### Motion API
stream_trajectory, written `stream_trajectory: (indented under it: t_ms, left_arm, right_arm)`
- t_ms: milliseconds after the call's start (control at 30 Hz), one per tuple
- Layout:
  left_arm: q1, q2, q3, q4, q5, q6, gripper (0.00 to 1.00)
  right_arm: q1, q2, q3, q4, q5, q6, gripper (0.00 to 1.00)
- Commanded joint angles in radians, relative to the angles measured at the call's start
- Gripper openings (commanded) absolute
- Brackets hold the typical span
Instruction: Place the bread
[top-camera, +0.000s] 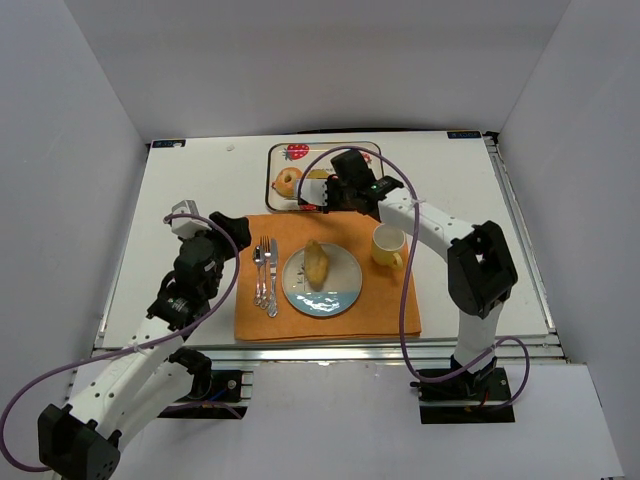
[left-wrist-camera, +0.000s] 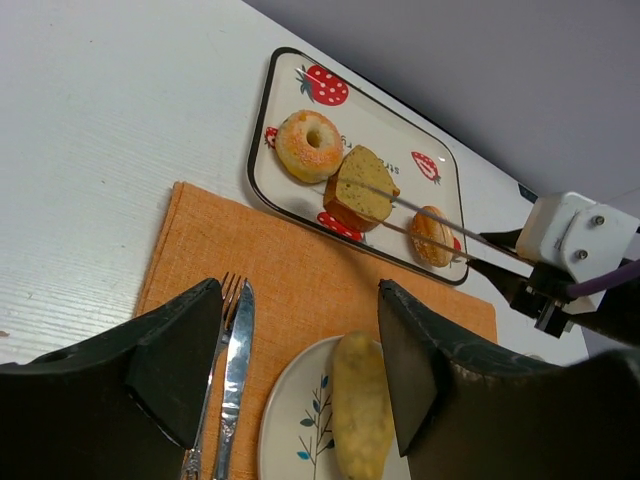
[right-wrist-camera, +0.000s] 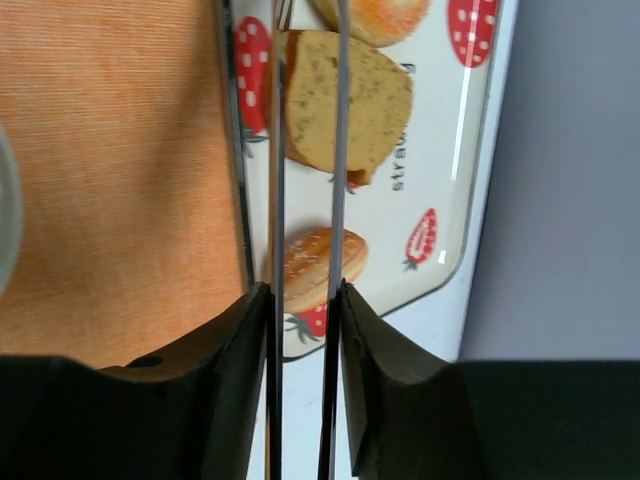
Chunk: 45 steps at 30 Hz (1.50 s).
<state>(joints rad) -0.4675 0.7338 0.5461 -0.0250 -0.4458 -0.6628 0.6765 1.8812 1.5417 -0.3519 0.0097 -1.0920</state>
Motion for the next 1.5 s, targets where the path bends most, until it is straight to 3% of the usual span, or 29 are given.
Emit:
stream_trajectory:
  t_ms: [0, 933, 1467]
  left_arm:
    - [0.004, -0.01, -0.015, -0.015, -0.016, 0.008, 0.73]
    - [0.009, -0.019, -0.021, -0.007, -0.011, 0.005, 0.75]
    - [0.012, -0.013, -0.015, -0.001, -0.005, 0.008, 0.75]
  right_arm:
    - [0.011, 0.004, 0.072, 0.09, 0.068, -0.036, 0.39]
    - [0.021, 0.113, 0.075, 0.16, 0.118, -0.049, 0.46]
    - [0.021, 0.052, 0.005, 0.252, 0.116, -0.063, 0.47]
